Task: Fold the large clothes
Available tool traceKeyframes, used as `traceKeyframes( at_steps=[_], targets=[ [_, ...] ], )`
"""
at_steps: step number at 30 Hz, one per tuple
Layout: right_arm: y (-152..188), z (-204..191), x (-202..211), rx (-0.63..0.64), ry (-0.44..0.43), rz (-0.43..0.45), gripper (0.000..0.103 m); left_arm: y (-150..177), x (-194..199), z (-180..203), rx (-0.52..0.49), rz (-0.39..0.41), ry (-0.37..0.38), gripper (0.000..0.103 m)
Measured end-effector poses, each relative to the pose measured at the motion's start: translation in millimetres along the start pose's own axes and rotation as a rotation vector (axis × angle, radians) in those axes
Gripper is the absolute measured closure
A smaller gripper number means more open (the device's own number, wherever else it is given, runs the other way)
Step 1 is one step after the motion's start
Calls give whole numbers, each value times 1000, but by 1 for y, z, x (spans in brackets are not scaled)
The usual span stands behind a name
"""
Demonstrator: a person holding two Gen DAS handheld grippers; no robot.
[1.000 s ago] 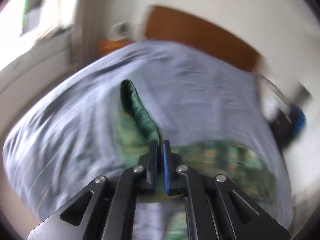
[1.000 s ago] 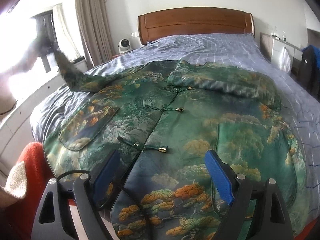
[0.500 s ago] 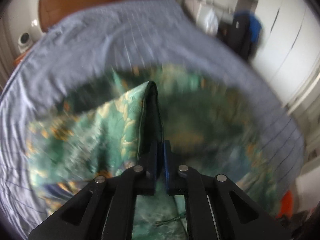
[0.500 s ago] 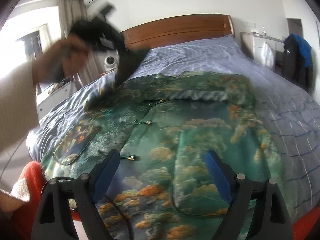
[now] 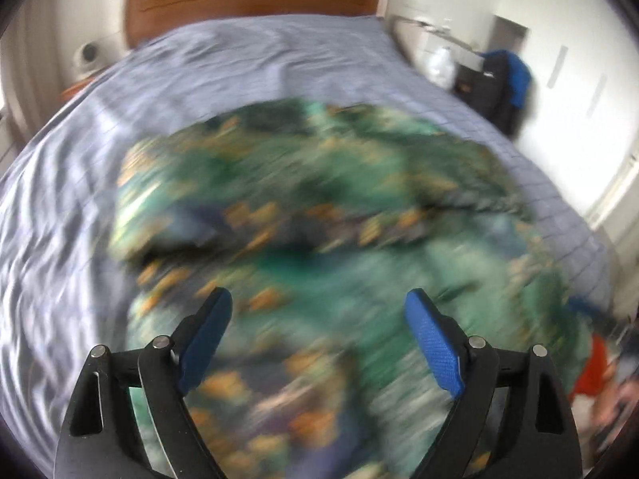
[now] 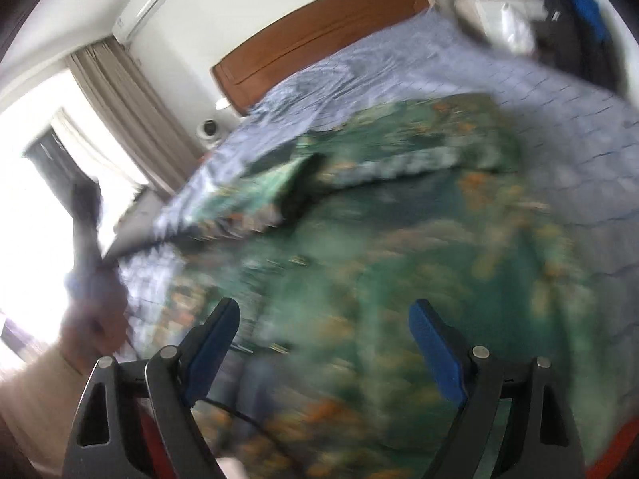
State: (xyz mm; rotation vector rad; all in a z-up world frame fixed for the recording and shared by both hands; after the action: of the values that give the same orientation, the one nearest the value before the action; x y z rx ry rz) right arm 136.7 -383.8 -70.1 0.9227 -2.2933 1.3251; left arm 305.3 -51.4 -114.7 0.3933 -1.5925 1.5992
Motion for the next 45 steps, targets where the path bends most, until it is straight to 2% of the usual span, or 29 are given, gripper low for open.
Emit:
traceKeyframes(
  at_steps=[3, 7, 11, 16, 17, 18, 19, 20, 21, 23, 26, 30, 33, 35, 38, 40, 42, 44, 45],
  targets=[
    [-31, -16, -28, -51, -101, -68, 17, 30, -1, -31, 63, -7, -61, 13],
    [-62, -27, -104, -159, -188, -240, 17, 49, -6, -45, 132, 19, -77, 13],
    [-74, -23, -172, -210, -145, -342, 20, 51, -5, -46, 146, 37, -84, 13],
    [-79, -18, -211, -304, -116, -362, 24, 50, -4, -49, 143, 39, -88, 13],
    [-79, -19, -218, -321, -124, -369, 30, 49, -6, -51, 147, 34, -91, 13],
    [-79, -21, -222, -332, -133, -370, 44, 50, -7, -52, 150, 30, -96, 13],
    [-79, -23, -225, -333, -139, -374, 53, 50, -8, -54, 156, 24, -104, 13],
    [-79, -28, -228, -306, -110, -384, 78, 49, -9, -55, 161, 22, -111, 13],
    [-82, -32, -229, -274, -80, -387, 84, 48, -8, -57, 167, 22, -120, 13],
    [-97, -45, -220, -210, -74, -349, 86, 42, -8, -64, 189, 27, -135, 13],
    [-125, -71, -200, -172, -146, -275, 87, 32, -13, -71, 210, 27, -142, 13],
    [-179, -121, -169, -129, -276, -154, 87, 11, -27, -69, 217, 28, -138, 13],
    [-208, -154, -154, -78, -320, -104, 88, -12, -38, -68, 236, 64, -182, 13],
    [-220, -170, -146, -67, -353, -81, 88, -28, -50, -76, 283, 79, -224, 13],
    [-229, -182, -125, -66, -418, -48, 89, -46, -67, -105, 421, 70, -351, 13],
    [-235, -186, -107, -28, -447, -18, 89, -49, -72, -131, 554, 73, -339, 13],
    [-235, -182, -93, 11, -439, 4, 89, -46, -74, -151, 651, 68, -308, 13],
    [-237, -173, -85, 36, -405, 21, 90, -41, -77, -162, 684, 68, -276, 16],
    [-238, -166, -85, 47, -382, 25, 90, -39, -79, -162, 655, 58, -274, 18]
  ],
)
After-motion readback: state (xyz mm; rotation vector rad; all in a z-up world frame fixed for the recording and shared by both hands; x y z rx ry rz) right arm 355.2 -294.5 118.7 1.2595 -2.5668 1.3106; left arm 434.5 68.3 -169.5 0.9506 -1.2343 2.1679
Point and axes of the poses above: each gripper's, at about its wrist camera, not at the fingertips, and x roughly against the way its jaws point, z to its right, y to its underside, the point moved 2 cm from there along -x, roughly the way its jaws point, and after that the axes turned 4 degrees about z, right-handed, at the moved point
